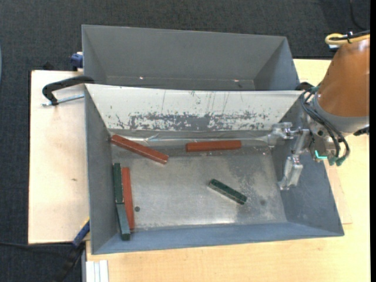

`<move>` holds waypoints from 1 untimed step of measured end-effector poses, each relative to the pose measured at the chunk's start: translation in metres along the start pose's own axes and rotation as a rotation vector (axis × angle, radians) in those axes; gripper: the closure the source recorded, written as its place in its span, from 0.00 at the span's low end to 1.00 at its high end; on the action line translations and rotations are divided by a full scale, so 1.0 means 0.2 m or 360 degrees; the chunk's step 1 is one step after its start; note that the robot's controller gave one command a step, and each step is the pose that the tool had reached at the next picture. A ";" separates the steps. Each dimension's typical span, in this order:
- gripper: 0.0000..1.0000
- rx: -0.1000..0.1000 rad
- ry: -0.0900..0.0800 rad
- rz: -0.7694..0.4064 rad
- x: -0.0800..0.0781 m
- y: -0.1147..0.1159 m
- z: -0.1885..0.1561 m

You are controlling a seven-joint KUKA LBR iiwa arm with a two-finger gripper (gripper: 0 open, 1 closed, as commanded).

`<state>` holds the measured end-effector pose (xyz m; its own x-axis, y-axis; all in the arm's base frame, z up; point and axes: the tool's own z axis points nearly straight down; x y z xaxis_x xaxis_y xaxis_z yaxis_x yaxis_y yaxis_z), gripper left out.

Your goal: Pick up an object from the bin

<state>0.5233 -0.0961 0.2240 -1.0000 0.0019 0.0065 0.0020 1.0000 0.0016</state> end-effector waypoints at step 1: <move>0.00 0.0002 -0.0014 -0.0003 -0.01 0.00 -0.02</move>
Offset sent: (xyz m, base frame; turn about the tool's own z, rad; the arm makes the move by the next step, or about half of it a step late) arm -0.0094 0.0644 -0.0640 0.0898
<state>0.5250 -0.0956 0.2283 -1.0000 -0.0002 -0.0022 -0.0002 1.0000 0.0003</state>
